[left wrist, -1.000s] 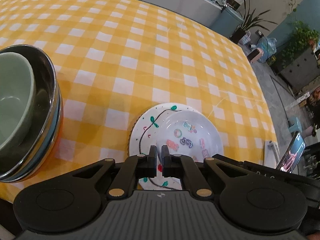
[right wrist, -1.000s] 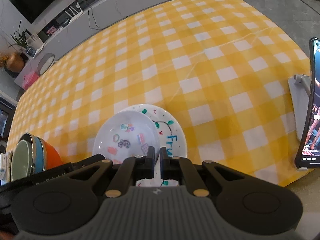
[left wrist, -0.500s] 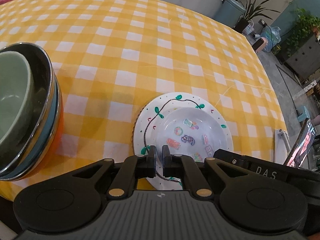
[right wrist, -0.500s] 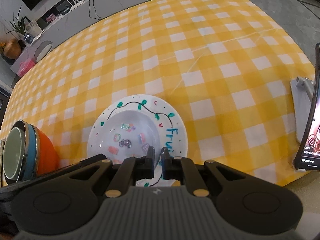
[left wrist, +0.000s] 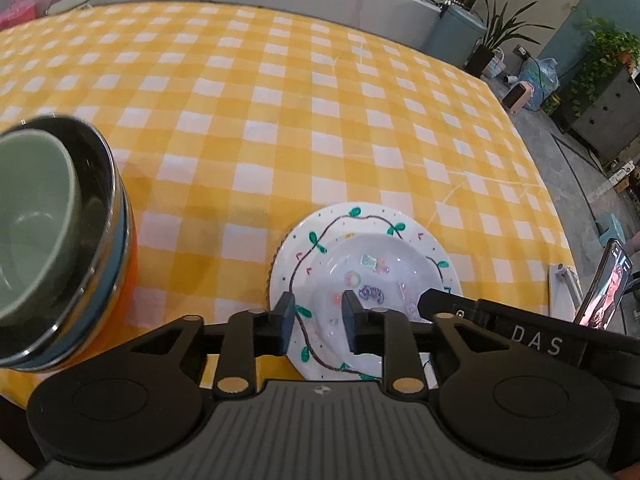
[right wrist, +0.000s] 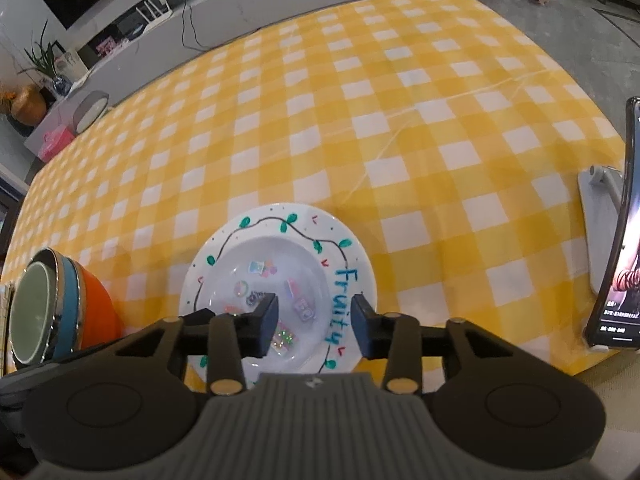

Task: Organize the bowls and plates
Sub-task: 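Lower the sticker plate onto the 'Fruity' plate and open both grippers, then raise both grippers and move them to the nested bowl stack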

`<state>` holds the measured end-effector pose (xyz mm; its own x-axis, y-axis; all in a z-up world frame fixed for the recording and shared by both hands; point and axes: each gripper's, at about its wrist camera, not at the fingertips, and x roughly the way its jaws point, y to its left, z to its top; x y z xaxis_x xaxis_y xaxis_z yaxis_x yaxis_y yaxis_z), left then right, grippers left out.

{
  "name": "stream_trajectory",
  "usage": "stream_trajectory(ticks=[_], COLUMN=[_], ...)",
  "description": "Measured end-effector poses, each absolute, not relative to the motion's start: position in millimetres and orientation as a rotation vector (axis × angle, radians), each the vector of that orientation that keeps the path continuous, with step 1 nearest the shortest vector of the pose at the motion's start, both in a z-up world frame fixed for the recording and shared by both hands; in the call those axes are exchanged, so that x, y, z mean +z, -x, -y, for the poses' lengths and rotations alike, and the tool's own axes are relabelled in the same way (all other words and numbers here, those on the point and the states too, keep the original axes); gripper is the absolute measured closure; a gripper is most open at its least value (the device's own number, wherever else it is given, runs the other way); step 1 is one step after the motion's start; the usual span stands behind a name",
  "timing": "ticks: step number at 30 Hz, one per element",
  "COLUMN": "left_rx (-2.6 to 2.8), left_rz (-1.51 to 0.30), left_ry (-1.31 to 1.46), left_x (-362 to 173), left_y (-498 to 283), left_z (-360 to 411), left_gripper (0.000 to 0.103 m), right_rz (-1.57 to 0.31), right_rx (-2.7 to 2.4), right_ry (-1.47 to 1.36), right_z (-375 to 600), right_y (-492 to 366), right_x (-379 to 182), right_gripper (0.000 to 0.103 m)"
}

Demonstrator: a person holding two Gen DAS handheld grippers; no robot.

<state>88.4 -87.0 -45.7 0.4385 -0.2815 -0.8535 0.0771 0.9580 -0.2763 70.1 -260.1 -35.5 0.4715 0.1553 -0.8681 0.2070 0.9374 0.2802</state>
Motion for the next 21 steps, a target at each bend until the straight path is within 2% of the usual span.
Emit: stream_trajectory(ticks=[2,10,14,19,21], left_rx=[-0.223,-0.204,-0.192,-0.211,-0.219], left_rz=[-1.082,-1.012,-0.979,-0.934,-0.914], left_ry=[0.195,0.104,0.069,0.077,0.078], left_x=[-42.6,-27.4,-18.6,2.3,10.7], left_y=[-88.0,-82.7,-79.8,-71.8,-68.0], left_z=[87.5,88.8,86.1,71.0,63.6], left_gripper=[0.067,0.055,0.05,0.046,0.042], right_rz=[-1.068,-1.003,-0.953,-0.888,-0.868], right_rx=[-0.033,-0.039,-0.034,-0.028,-0.029], right_ry=[-0.377,-0.374,-0.345,-0.31,-0.295], right_z=[261.0,261.4,258.2,253.1,249.9], right_y=[-69.0,-64.0,-59.8,-55.6,-54.6], right_x=[-33.3,-26.6,-20.3,-11.1,-7.3], right_gripper=[0.054,0.051,0.039,0.037,0.029])
